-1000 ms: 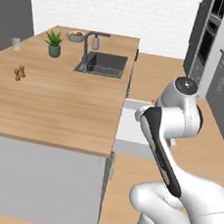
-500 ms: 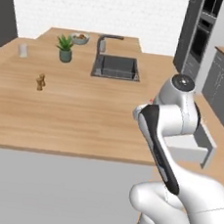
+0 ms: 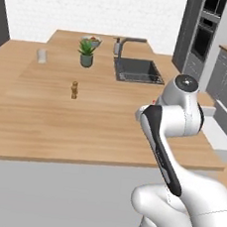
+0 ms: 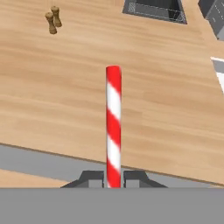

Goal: Take a straw from the drawer in front and place it inside the glass cup on the dining counter.

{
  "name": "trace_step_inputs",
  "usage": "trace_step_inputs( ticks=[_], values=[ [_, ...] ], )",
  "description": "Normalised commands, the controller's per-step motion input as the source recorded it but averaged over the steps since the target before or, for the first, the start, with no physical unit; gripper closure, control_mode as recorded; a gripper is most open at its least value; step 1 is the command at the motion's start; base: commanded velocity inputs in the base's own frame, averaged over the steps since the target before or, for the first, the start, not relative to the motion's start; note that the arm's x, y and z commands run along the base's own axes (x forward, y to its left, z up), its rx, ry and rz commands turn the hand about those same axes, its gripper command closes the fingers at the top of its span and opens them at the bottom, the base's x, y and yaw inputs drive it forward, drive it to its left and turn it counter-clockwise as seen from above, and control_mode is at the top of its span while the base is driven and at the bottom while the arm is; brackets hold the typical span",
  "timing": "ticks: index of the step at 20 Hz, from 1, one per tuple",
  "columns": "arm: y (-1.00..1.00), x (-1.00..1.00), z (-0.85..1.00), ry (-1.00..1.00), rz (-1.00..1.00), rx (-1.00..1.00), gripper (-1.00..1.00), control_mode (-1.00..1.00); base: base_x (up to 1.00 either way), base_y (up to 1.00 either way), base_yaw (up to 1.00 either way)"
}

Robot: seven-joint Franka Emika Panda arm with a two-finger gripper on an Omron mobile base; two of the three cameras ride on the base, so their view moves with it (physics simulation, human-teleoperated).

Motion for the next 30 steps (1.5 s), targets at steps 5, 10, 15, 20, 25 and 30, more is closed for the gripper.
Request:
trace_step_inputs(
  ticks=[5, 10, 15, 20, 25, 30],
  values=[
    [0.0, 0.0, 0.0, 0.0, 0.0, 0.0, 1.0, 1.0, 0.0, 1.0, -0.18],
    [0.0, 0.0, 0.0, 0.0, 0.0, 0.0, 1.0, 1.0, 0.0, 1.0, -0.18],
    [0.0, 0.0, 0.0, 0.0, 0.0, 0.0, 1.0, 1.0, 0.0, 1.0, -0.2],
    [0.0, 0.0, 0.0, 0.0, 0.0, 0.0, 1.0, 1.0, 0.0, 1.0, -0.23],
    [0.0, 0.0, 0.0, 0.0, 0.0, 0.0, 1.0, 1.0, 0.0, 1.0, -0.28],
    [0.0, 0.0, 0.0, 0.0, 0.0, 0.0, 1.0, 1.0, 0.0, 1.0, -0.37]
  ],
)
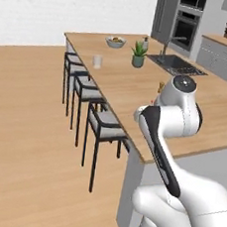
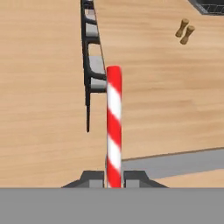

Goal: Take a straw from the drawer in front and place it inside the glass cup on the dining counter.

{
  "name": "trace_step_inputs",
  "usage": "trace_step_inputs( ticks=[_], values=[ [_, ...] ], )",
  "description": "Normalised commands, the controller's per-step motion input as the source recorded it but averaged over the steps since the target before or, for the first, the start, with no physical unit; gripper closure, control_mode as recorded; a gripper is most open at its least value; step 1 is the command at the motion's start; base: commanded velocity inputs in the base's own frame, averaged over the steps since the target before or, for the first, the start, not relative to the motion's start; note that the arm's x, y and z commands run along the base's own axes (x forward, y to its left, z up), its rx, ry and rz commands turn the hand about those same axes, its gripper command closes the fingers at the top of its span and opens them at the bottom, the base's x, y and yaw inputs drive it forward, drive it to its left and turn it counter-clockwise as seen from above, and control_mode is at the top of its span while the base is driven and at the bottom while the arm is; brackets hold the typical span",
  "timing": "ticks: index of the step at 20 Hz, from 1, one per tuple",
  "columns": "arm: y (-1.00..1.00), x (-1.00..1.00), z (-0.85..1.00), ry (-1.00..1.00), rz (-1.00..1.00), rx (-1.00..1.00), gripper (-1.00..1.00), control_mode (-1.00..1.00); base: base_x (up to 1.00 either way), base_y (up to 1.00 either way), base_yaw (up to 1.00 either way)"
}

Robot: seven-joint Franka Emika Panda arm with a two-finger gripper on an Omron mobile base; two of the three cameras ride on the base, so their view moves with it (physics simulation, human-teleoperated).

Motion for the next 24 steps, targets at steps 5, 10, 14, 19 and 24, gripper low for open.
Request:
trace_step_inputs(
  ticks=[5, 10, 14, 19, 24],
  values=[
    [0.0, 0.0, 0.0, 0.0, 0.0, 0.0, 1.0, 1.0, 0.17, 1.0, -0.48],
    [0.0, 0.0, 0.0, 0.0, 0.0, 0.0, 1.0, 1.0, 0.41, 1.0, -0.52],
    [0.0, 0.0, 0.0, 0.0, 0.0, 0.0, 1.0, 1.0, 0.4, 1.0, -0.5],
    [0.0, 0.0, 0.0, 0.0, 0.0, 0.0, 1.0, 1.0, 0.38, 1.0, -0.48],
    [0.0, 0.0, 0.0, 0.0, 0.0, 0.0, 1.0, 1.0, 0.37, 1.0, -0.47]
  ],
)
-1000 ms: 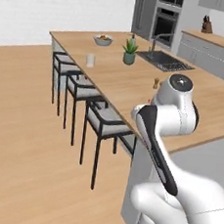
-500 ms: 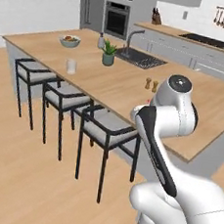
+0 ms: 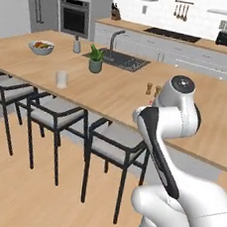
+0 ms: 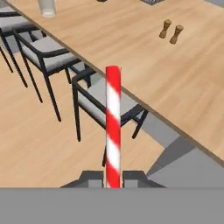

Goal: Take a straw from the drawer in front and place it inside the glass cup on the dining counter.

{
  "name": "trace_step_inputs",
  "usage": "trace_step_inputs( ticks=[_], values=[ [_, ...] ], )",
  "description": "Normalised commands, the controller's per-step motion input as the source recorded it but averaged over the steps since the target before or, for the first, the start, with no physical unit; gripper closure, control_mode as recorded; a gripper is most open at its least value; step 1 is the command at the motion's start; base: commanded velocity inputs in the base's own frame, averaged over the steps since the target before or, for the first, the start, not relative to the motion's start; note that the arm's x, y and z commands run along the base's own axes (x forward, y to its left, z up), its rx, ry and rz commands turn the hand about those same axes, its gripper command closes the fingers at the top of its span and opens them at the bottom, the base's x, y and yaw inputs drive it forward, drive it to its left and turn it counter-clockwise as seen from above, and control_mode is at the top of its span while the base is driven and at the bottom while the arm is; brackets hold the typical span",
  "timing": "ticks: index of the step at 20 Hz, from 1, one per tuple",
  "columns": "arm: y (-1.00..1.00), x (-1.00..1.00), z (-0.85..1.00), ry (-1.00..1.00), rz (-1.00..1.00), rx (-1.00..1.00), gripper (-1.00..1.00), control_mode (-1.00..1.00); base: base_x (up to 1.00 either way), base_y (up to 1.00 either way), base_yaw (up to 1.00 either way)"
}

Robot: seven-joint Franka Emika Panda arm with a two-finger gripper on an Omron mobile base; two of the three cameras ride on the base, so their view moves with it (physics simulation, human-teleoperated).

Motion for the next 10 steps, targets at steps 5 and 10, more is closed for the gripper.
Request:
trace_step_inputs(
  ticks=[5, 10],
  values=[
    [0.0, 0.0, 0.0, 0.0, 0.0, 0.0, 1.0, 1.0, 0.28, 1.0, -0.45],
    [0.0, 0.0, 0.0, 0.0, 0.0, 0.0, 1.0, 1.0, 0.06, 1.0, -0.42]
  ],
)
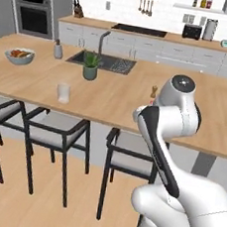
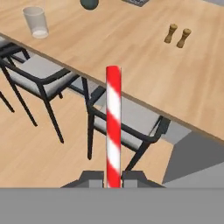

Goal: Take a straw from the drawer in front and place it inside the glass cup on the dining counter.

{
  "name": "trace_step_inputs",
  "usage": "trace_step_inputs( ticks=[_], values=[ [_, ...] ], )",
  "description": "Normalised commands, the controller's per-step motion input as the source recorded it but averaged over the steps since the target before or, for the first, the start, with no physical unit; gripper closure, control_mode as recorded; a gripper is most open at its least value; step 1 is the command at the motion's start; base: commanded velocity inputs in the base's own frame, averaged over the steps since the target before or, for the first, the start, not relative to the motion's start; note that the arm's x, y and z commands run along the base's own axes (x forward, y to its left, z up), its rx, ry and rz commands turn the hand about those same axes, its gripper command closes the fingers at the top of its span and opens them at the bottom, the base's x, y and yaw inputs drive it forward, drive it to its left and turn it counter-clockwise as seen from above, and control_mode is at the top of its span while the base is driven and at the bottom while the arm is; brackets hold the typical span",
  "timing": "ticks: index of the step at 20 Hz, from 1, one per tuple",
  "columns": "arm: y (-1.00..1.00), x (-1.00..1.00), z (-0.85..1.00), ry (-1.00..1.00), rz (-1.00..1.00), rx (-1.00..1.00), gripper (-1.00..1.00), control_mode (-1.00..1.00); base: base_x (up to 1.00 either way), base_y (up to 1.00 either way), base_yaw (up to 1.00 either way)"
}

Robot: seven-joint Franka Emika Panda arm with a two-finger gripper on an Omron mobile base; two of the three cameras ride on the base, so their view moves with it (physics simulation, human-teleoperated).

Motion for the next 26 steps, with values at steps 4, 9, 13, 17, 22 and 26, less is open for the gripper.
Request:
trace_step_inputs(
  ticks=[4, 9, 13, 17, 22, 26],
  values=[
    [0.0, 0.0, 0.0, 0.0, 0.0, 0.0, 1.0, 1.0, 0.0, 1.0, -0.43],
    [0.0, 0.0, 0.0, 0.0, 0.0, 0.0, 1.0, 1.0, 0.03, 1.0, -0.44],
    [0.0, 0.0, 0.0, 0.0, 0.0, 0.0, 1.0, 1.0, 0.19, 1.0, -0.45],
    [0.0, 0.0, 0.0, 0.0, 0.0, 0.0, 1.0, 1.0, 0.24, 1.0, -0.44],
    [0.0, 0.0, 0.0, 0.0, 0.0, 0.0, 1.0, 1.0, 0.3, 0.99, -0.4],
    [0.0, 0.0, 0.0, 0.0, 0.0, 0.0, 1.0, 1.0, 0.72, 0.74, -0.3]
  ],
)
